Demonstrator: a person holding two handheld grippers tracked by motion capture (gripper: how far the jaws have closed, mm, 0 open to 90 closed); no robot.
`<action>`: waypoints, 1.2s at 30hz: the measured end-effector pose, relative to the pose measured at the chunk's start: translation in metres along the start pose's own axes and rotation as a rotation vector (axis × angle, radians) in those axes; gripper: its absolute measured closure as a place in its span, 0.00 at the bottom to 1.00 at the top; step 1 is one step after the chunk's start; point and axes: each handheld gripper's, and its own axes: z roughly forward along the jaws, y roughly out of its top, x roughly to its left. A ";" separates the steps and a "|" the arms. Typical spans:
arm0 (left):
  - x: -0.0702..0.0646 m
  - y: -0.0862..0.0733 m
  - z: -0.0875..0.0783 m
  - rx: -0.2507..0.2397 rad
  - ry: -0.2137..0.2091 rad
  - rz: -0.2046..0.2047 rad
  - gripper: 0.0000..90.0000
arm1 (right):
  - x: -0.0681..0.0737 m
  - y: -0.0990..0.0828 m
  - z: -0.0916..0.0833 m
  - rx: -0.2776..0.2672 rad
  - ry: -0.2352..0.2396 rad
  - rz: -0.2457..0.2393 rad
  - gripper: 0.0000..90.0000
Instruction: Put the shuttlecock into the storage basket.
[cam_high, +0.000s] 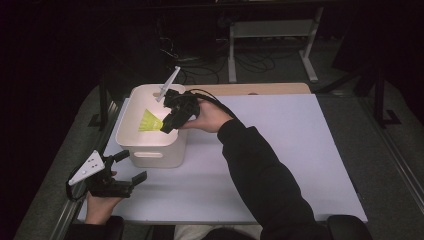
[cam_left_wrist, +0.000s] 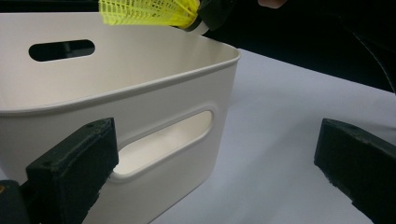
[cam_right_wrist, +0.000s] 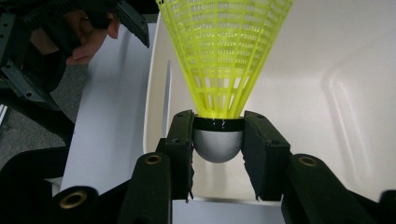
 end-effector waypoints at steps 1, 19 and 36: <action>0.000 0.000 0.000 0.000 -0.001 -0.001 0.00 | -0.002 -0.001 0.003 -0.005 0.006 0.003 0.70; 0.000 0.000 0.000 -0.001 -0.003 -0.001 0.00 | -0.011 -0.007 0.019 0.034 0.004 0.024 0.70; 0.000 0.000 0.000 -0.002 -0.007 -0.004 0.00 | -0.015 -0.008 0.027 0.040 0.025 0.050 0.60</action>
